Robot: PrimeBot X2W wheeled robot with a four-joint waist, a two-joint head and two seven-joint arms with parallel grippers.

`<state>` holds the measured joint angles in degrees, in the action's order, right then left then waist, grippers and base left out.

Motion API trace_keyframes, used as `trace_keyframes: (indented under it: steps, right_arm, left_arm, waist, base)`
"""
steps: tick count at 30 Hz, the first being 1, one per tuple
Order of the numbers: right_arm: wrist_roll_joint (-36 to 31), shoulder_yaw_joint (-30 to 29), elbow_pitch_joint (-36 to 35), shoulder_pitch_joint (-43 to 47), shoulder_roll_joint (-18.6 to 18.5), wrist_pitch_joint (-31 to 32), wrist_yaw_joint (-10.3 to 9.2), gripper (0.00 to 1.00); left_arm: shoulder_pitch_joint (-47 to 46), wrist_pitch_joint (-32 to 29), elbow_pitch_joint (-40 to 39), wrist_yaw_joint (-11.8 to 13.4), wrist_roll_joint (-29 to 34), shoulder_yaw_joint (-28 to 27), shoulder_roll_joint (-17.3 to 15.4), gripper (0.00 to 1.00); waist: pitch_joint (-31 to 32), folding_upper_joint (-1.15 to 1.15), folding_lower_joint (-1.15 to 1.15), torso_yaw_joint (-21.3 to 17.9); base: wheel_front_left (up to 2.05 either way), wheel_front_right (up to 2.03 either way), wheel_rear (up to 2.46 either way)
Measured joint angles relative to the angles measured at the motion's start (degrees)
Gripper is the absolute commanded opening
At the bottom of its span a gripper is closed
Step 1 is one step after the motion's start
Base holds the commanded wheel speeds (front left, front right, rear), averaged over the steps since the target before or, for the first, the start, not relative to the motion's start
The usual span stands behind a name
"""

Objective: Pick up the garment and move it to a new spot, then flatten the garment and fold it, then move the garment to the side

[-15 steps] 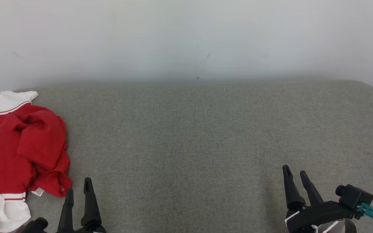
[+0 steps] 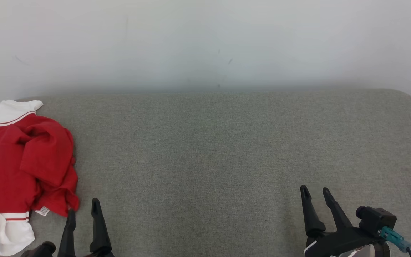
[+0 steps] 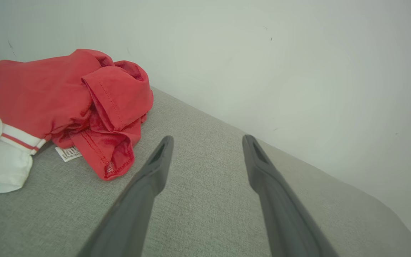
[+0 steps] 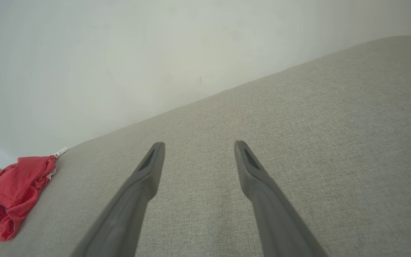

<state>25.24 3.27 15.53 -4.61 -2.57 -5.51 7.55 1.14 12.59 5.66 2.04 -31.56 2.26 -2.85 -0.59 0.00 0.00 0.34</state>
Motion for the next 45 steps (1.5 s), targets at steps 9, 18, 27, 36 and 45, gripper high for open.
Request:
trace_keyframes:
  steps: [9,18,27,36,45]
  right_arm:
    - [-5.0,1.7,-0.1,0.2,0.0,-2.0,0.00,1.00]
    - [-9.5,3.0,-0.5,0.7,-0.1,-3.8,0.00,1.00]
    - [-13.4,4.0,-0.6,1.1,-0.1,-5.4,0.00,1.00]
    - [-17.4,4.4,-0.8,1.3,-0.1,-7.2,0.00,1.00]
    - [-20.9,3.3,-0.6,1.8,-0.2,-8.8,0.00,1.00]
  left_arm:
    - [0.1,0.5,-0.3,1.5,5.4,-0.5,0.0,1.00]
    - [0.3,1.0,-0.6,2.8,10.8,-0.8,0.0,1.00]
    - [1.1,1.2,0.7,3.1,15.9,-1.0,0.0,1.00]
    - [1.1,1.7,1.0,0.8,21.6,-3.7,-0.1,1.00]
    - [1.2,2.1,2.0,-2.5,26.1,-5.9,-0.6,1.00]
  waist:
    - [0.0,0.00,0.00,0.1]
    - [0.0,0.00,0.00,0.1]
    - [0.2,0.00,0.00,0.2]
    - [0.5,0.00,0.00,0.2]
    - [1.0,0.00,0.00,0.0]
  base:
    - [0.00,0.00,0.00]
    - [0.00,0.00,0.00]
    - [0.00,0.00,0.00]
    - [0.00,0.00,0.00]
    - [0.00,0.00,0.00]
